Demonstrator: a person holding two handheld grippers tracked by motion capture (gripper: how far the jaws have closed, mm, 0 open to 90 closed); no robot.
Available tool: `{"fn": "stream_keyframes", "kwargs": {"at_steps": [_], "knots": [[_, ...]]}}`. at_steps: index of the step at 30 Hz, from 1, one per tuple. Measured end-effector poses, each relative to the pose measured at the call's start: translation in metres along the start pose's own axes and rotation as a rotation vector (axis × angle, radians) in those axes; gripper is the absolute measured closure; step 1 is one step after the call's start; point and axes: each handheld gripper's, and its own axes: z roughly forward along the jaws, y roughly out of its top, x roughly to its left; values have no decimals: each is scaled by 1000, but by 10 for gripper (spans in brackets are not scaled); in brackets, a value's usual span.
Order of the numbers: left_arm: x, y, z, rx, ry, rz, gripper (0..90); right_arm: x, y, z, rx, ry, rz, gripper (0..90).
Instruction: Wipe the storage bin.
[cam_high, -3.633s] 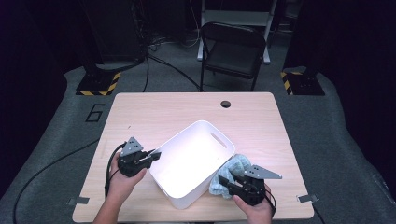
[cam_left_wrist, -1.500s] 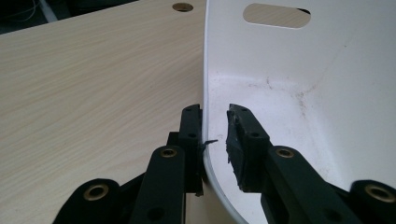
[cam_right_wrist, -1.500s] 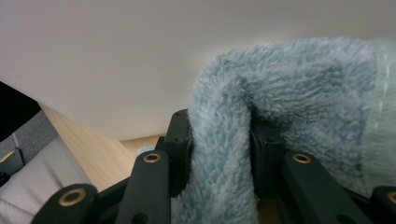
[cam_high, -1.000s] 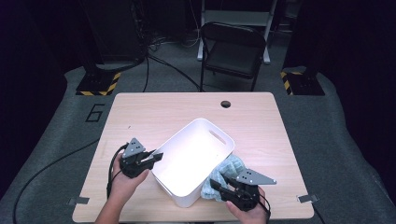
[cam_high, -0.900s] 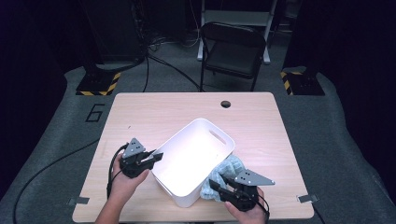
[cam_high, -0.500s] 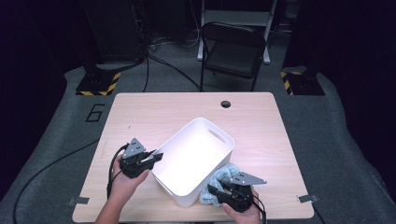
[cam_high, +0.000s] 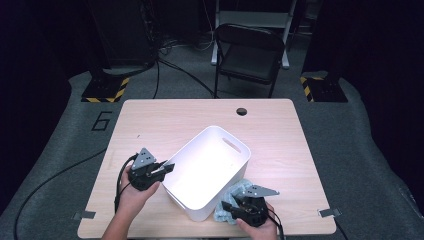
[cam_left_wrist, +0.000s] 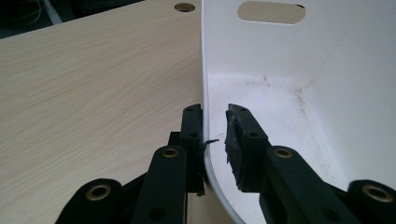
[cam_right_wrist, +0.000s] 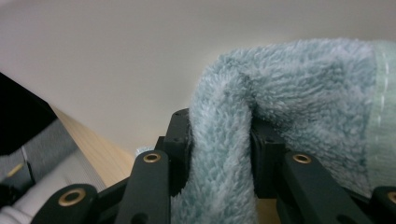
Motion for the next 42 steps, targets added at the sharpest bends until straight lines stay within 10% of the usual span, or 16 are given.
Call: {"fn": "stream_keyframes", "kwargs": {"at_steps": [8, 18, 31, 42], "knots": [[-1, 0, 0, 4, -8, 0, 765, 24, 27, -35, -176, 27, -81, 649], [-1, 0, 0, 6, -11, -4, 784, 19, 18, -24, -141, 29, -65, 660], [-1, 0, 0, 4, 0, -7, 781, 1, -12, 15, 67, 0, -24, 655], [-3, 1, 1, 9, 10, -3, 772, 15, 10, -11, -53, 21, -32, 651]]}}
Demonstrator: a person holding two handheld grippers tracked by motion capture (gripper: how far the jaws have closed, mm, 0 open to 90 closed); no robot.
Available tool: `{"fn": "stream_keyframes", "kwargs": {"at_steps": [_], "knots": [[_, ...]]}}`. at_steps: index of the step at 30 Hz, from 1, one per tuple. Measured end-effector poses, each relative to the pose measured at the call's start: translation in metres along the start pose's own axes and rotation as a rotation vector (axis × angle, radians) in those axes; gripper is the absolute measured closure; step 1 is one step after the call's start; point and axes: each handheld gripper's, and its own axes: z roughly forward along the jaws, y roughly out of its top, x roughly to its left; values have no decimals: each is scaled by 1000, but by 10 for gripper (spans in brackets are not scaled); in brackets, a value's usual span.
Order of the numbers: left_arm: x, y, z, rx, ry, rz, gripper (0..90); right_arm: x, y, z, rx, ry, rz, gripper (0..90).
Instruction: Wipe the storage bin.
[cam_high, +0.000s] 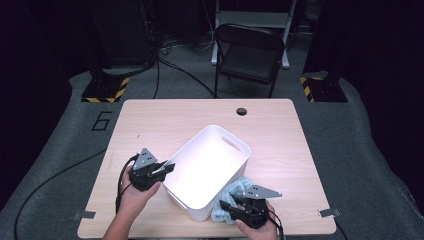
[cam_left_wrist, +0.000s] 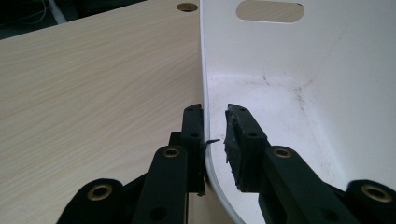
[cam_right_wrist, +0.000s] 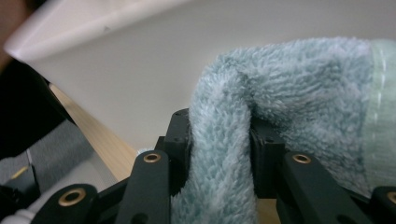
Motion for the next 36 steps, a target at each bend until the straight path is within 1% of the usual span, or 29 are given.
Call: {"fn": "stream_keyframes", "kwargs": {"at_steps": [2, 4, 6, 7, 10, 12, 19, 21, 25, 28, 33, 35, 36], "knots": [[0, 0, 0, 5, -1, 3, 772, 6, 8, -9, -54, 11, -20, 651], [-1, 0, 0, 4, 1, 4, 771, 13, 15, -17, -91, 12, -45, 651], [-1, 0, 0, 6, 2, 3, 771, 16, 17, -19, -101, 14, -64, 651], [-1, 0, 0, 5, 2, 1, 772, 16, 17, -18, -102, 4, -70, 652], [-1, 0, 0, 4, 0, 0, 774, 13, 13, -16, -114, 21, -53, 658], [-1, 0, 0, 4, 1, 1, 777, 10, 11, -13, -97, 21, -55, 658], [-1, 0, 0, 5, 1, 3, 780, 3, -1, -1, -38, 25, -16, 660], [-1, 0, 0, 3, 3, 4, 780, 1, -5, 3, -19, 18, -13, 659], [-1, 0, 0, 3, 4, 4, 778, -3, -13, 10, 3, 18, -4, 659], [-1, 0, 0, 5, 3, 4, 777, -7, -18, 15, 31, 20, 1, 657], [-2, 0, 0, 1, 8, -1, 775, -13, -26, 26, 120, 13, 13, 656], [-2, 0, 0, 1, 9, -2, 774, -13, -27, 28, 120, 11, 11, 657], [-2, 0, 0, 2, 9, -1, 773, -14, -26, 27, 122, 9, 1, 657]]}}
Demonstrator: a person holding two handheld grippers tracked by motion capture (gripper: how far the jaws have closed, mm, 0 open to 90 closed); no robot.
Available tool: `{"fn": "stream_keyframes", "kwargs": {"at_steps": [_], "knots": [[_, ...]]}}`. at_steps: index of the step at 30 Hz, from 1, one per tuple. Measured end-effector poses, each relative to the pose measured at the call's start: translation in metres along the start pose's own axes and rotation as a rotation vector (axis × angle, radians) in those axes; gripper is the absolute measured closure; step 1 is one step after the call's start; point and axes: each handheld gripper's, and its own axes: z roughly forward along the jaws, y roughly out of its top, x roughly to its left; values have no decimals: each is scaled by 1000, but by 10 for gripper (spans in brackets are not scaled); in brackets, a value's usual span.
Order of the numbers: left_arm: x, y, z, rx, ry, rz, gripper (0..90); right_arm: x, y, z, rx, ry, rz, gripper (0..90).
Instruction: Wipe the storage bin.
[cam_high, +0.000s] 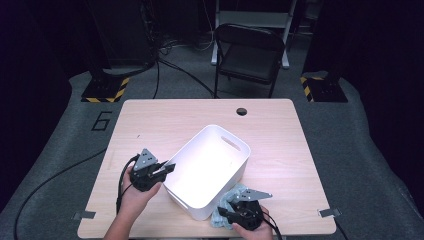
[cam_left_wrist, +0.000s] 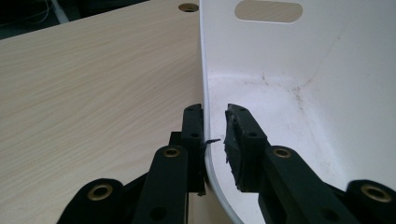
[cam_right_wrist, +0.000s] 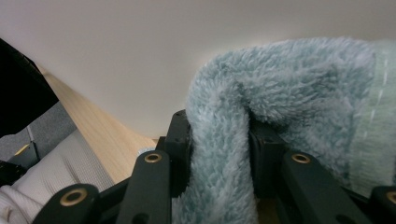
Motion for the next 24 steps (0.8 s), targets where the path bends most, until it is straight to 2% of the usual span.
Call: {"fn": "stream_keyframes", "kwargs": {"at_steps": [3, 5, 11, 14, 16, 18, 21, 24], "knots": [[-1, 0, 0, 6, 0, 7, 771, 3, 1, -2, -3, -8, 14, 656], [-1, 0, 0, 3, 5, 5, 770, 5, 5, -7, -28, -10, 21, 656], [-2, 0, 1, 0, 11, -10, 760, 20, 25, -38, -187, 13, -8, 656], [-3, 0, 1, -2, 15, -12, 760, 28, 33, -48, -227, 21, -40, 652], [-3, 0, 1, -3, 15, -13, 760, 32, 35, -51, -235, 20, -61, 651], [-3, 0, 1, -4, 16, -16, 760, 33, 34, -50, -242, 15, -60, 655], [-3, 0, 1, -4, 17, -26, 762, 27, 30, -46, -246, 44, -32, 665], [-4, 0, 1, -6, 24, -33, 763, 21, 25, -38, -200, 49, -3, 667]]}}
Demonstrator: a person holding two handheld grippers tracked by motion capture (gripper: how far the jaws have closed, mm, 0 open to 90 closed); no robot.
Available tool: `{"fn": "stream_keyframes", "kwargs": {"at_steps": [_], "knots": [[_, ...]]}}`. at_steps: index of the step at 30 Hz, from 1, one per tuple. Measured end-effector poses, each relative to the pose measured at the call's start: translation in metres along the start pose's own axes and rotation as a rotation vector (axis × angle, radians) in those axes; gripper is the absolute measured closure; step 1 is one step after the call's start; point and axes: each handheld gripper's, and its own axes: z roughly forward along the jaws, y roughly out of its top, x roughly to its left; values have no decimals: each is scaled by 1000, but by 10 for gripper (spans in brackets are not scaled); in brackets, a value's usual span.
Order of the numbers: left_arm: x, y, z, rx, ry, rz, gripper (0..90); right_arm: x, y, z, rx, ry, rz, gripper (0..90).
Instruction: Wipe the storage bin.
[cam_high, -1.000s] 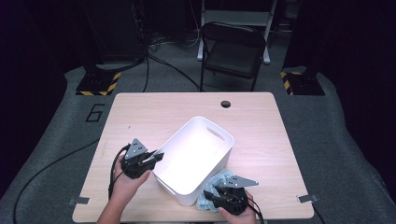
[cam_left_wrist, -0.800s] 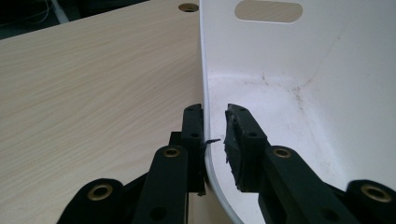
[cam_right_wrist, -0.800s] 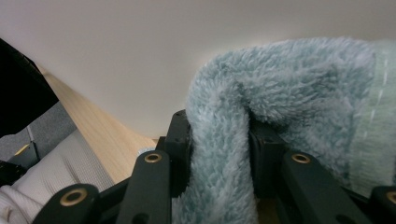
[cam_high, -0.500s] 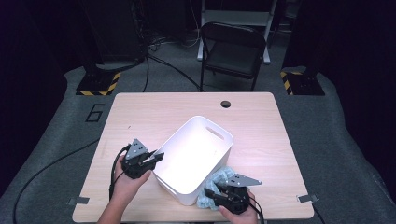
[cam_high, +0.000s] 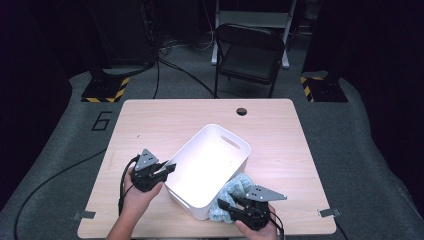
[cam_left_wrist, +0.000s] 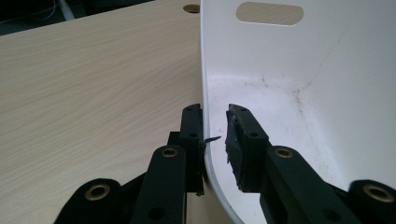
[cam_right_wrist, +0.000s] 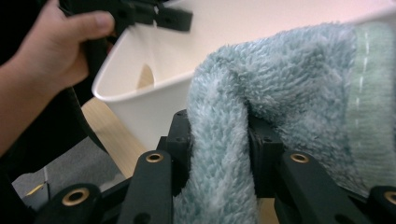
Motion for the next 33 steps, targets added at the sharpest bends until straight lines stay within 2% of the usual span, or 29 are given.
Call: {"fn": "stream_keyframes", "kwargs": {"at_steps": [8, 12, 13, 14, 15, 19, 25, 29, 33], "knots": [[-1, 0, 1, -4, 5, -5, 751, -17, -21, 19, 108, -19, 58, 664], [-1, 0, 1, -5, 4, -9, 747, -23, -32, 31, 176, -44, 55, 662], [-1, 0, 0, -3, 4, -7, 744, -24, -33, 32, 174, -42, 51, 662], [-1, 0, 1, -7, 4, -12, 742, -24, -32, 31, 181, -43, 71, 662], [-1, 0, 1, -8, 2, -15, 739, -25, -32, 31, 180, -40, 48, 662], [-1, 0, 1, -7, -6, -15, 724, -22, -29, 29, 180, -57, 60, 658], [-3, 0, 2, -4, -1, -15, 716, -12, -13, 14, 107, -42, 43, 657], [-5, 0, 4, -19, 7, -25, 712, -3, 1, 0, 31, -24, 13, 656], [-5, 0, 4, -16, 0, -30, 705, 7, 12, -11, -16, -11, -22, 655]]}}
